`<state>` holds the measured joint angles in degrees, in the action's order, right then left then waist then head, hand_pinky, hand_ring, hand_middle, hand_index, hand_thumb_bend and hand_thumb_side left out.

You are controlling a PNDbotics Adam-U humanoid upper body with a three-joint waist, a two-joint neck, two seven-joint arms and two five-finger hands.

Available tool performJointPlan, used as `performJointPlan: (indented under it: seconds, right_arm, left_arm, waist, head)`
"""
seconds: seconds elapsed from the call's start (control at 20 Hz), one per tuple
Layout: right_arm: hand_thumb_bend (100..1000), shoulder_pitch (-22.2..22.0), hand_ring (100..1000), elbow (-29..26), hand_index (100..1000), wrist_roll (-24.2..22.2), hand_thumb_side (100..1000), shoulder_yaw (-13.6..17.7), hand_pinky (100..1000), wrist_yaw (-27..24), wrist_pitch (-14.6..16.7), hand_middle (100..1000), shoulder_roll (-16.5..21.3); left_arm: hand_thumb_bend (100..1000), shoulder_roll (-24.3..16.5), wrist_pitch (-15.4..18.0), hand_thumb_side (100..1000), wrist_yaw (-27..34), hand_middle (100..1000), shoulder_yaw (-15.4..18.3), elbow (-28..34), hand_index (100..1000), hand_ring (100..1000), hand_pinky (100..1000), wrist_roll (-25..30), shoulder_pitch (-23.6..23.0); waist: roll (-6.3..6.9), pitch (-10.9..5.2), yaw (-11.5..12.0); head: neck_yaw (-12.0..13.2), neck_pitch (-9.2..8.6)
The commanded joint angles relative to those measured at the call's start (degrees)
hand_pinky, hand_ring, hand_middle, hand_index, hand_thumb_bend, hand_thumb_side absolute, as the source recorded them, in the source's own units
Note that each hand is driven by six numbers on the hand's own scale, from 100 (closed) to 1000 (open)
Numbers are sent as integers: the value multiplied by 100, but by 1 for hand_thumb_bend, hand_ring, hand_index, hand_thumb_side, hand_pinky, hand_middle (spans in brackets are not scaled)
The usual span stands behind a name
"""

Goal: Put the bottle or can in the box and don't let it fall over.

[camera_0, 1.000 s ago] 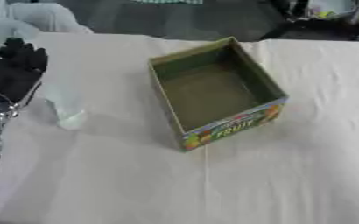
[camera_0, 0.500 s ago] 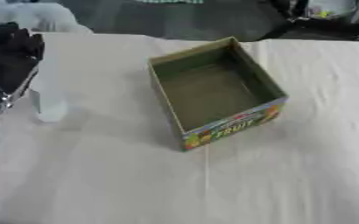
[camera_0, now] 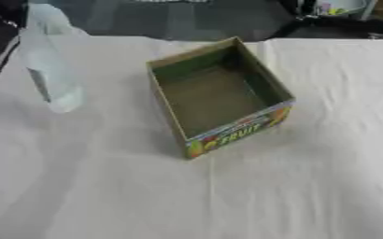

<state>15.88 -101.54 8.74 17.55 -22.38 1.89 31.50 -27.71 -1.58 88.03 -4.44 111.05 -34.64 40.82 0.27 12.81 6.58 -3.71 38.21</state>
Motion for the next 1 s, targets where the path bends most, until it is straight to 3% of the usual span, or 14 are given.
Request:
performJointPlan:
  seconds: [0.05,0.6,1.0]
  right_arm:
    - [100,52,897,-58,971,-22,735,12,806,-2,20,1000,169]
    - [100,108,897,-56,971,-73,735,-43,806,-32,-9,1000,151]
    - [100,147,898,-49,971,-94,739,-52,806,-54,-22,1000,101]
  left_arm:
    - [653,-131,-123,722,30,231,-43,197,994,208,217,-71,273]
    - [650,219,-664,725,200,241,-513,133,987,223,232,-255,1006]
    - [639,770,-849,733,217,223,-869,-688,987,187,209,-185,1469]
  waist:
    - [5,-142,-23]
    - [48,-180,-153]
    - [19,-131,-300]
  head:
    - [-44,33]
    - [56,28]
    - [116,-93]
